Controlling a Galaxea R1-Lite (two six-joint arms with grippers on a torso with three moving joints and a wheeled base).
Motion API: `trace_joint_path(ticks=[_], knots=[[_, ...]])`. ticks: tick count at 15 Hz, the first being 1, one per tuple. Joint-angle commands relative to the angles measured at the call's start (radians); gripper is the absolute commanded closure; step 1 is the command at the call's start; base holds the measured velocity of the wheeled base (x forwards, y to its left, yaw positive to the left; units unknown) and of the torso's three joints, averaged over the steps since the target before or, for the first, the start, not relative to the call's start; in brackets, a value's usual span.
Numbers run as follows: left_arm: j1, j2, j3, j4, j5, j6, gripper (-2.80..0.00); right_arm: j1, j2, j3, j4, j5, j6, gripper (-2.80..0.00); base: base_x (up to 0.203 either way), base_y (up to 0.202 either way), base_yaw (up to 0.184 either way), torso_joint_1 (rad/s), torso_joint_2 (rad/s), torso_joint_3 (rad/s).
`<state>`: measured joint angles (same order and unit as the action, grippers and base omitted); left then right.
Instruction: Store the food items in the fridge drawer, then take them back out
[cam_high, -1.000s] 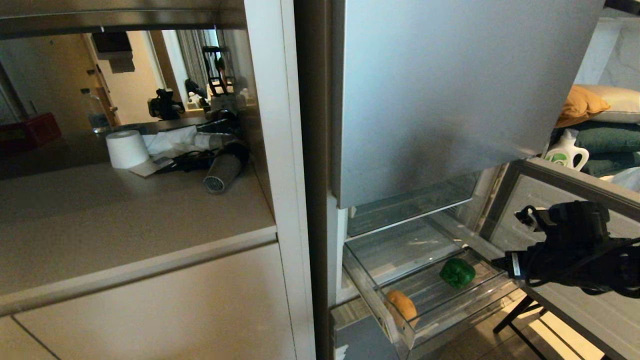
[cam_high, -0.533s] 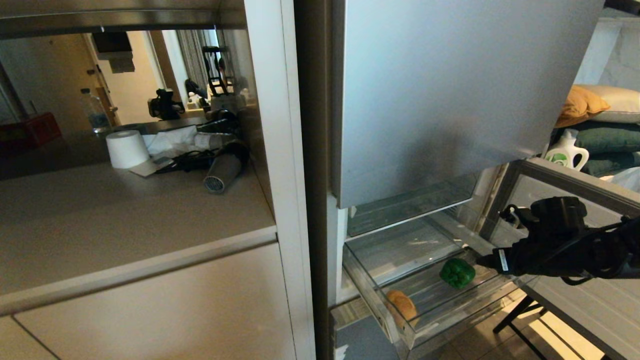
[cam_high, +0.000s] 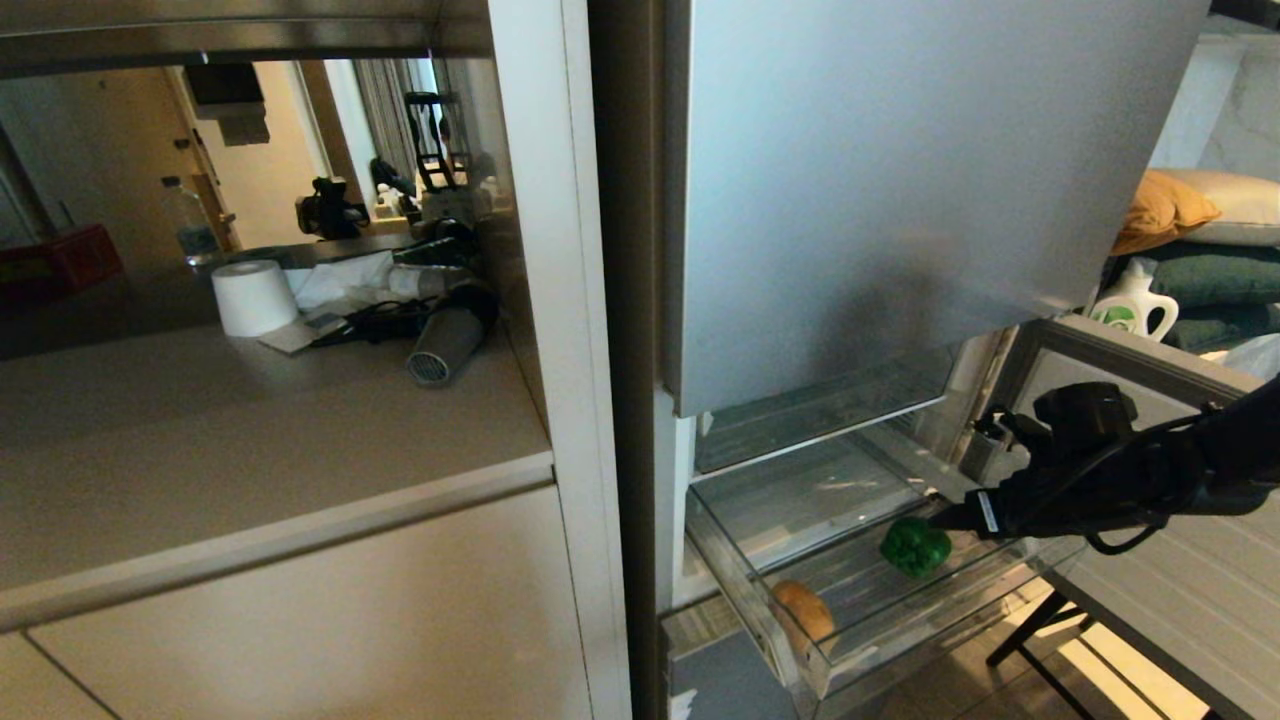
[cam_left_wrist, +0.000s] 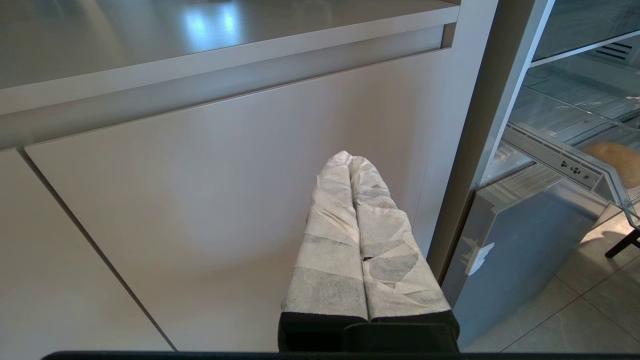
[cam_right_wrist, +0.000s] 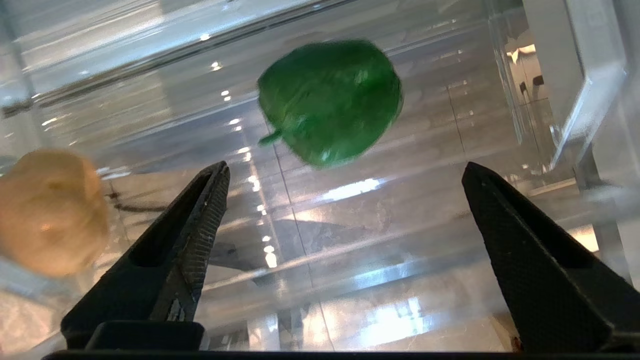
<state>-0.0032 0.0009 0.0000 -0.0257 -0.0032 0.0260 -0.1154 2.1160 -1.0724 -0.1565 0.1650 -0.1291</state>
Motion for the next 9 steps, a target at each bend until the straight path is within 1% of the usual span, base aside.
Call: trace_joint_path(ticks=[1, 4, 9], knots=[[0.000, 0.001, 0.011, 0.000, 0.000, 0.000, 0.00, -0.004, 0.053, -0.041, 0.005, 0.002, -0.003, -2.80, 0.000, 0.000, 0.000, 0.000, 0.00, 0.000], [0.000, 0.001, 0.011, 0.000, 0.000, 0.000, 0.00, -0.004, 0.102, -0.094, 0.008, 0.015, -0.004, -2.80, 0.000, 0.000, 0.000, 0.000, 0.00, 0.000], [0.000, 0.001, 0.011, 0.000, 0.000, 0.000, 0.00, -0.004, 0.184, -0.172, 0.015, 0.018, -0.041, -2.80, 0.000, 0.000, 0.000, 0.000, 0.00, 0.000]])
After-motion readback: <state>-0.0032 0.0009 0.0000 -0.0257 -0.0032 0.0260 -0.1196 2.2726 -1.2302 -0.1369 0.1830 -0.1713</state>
